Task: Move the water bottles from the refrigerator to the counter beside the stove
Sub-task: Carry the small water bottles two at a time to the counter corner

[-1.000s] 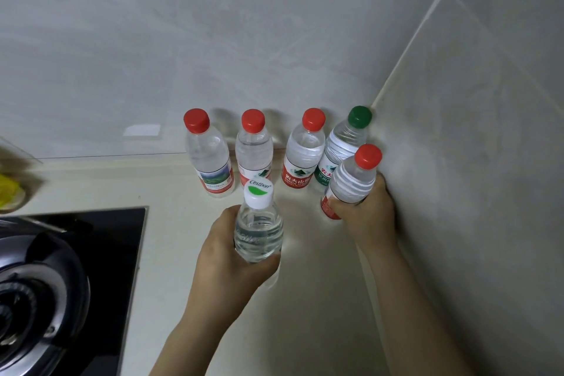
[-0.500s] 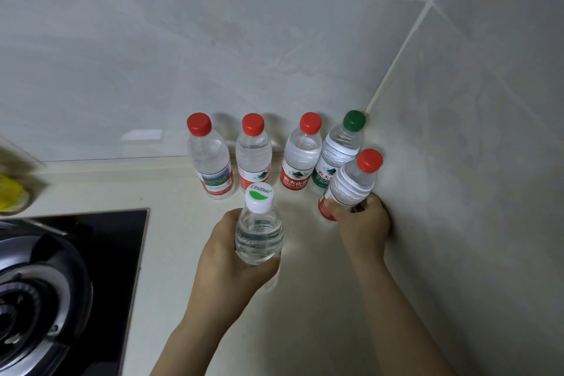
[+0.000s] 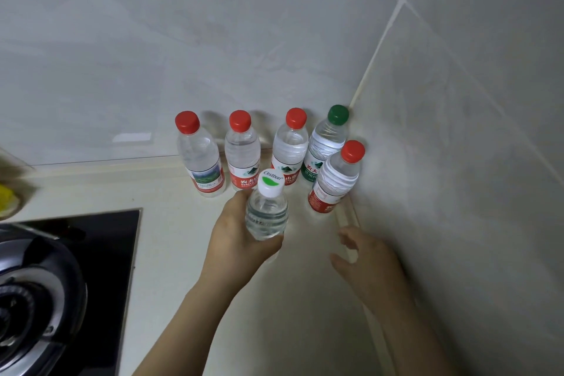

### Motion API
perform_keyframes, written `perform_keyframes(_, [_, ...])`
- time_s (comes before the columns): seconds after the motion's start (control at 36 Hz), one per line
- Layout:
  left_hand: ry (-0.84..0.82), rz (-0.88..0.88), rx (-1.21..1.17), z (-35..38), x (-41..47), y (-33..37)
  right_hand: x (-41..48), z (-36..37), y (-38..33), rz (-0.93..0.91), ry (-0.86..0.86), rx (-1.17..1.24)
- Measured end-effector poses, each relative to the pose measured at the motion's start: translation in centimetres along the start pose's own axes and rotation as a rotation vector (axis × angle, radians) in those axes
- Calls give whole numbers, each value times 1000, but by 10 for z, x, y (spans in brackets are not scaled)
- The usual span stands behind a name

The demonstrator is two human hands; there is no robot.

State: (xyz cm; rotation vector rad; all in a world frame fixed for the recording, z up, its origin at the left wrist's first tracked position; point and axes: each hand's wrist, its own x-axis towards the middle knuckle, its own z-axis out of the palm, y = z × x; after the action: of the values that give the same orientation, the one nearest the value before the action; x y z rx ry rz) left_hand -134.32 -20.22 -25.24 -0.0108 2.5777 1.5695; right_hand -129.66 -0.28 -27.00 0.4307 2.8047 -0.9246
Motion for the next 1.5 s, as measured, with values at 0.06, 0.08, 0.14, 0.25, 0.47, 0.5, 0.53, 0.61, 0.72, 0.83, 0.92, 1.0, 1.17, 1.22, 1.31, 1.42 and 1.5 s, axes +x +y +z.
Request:
perform_keyframes(0.06, [3, 7, 1, 6, 6, 1, -5, -2, 0, -22, -28, -18])
perform_keyframes(0.08, [4, 5, 4, 9, 8, 2, -7, -3, 0, -30, -46, -24])
perform_keyframes(0.14, [9, 15, 12, 15, 14, 5, -9, -5, 1, -43, -79, -26])
perform_keyframes(0.25, [21, 67, 26, 23, 26, 16, -12, -8, 5, -47, -87, 1])
perform_keyframes(0.47, [41, 103, -48, 42, 52, 17, -12, -9, 6, -39, -104, 17])
perform_keyframes(0.5, [44, 101, -45, 44, 55, 15, -11, -9, 6, -41, -101, 22])
perform_keyframes(0.53, [48, 101, -42, 45, 58, 14, -10, -9, 6, -44, -98, 24])
perform_keyframes(0.61, [54, 107, -23, 50, 64, 12, -9, -10, 6, -38, -115, 11])
perform_keyframes(0.72, [75, 105, -4, 55, 69, 7, -8, -9, 7, -30, -115, 30])
perform_keyframes(0.83, [81, 111, -11, 58, 72, 2, -7, -9, 6, -27, -109, 24])
perform_keyframes(0.92, [94, 132, -4, 61, 73, 0, -6, -8, 6, -23, -99, 26])
perform_keyframes(1.0, [104, 133, -6, 63, 72, -2, -5, -8, 5, -23, -94, 30])
perform_keyframes(1.17, [66, 119, 16, 62, 68, 1, -6, -9, 4, -13, -86, 47])
perform_keyframes(1.22, [57, 130, 43, 61, 66, 2, -7, -10, 3, -12, -81, 45])
perform_keyframes(1.31, [-2, 59, 39, 54, 60, 1, -9, -14, -1, -14, -72, 29])
perform_keyframes(1.42, [-25, 51, 48, 39, 45, 1, -15, -20, -9, -27, -41, 29])
perform_keyframes(1.5, [-23, 82, 52, 23, 25, 4, -22, -24, -17, -66, 1, 32])
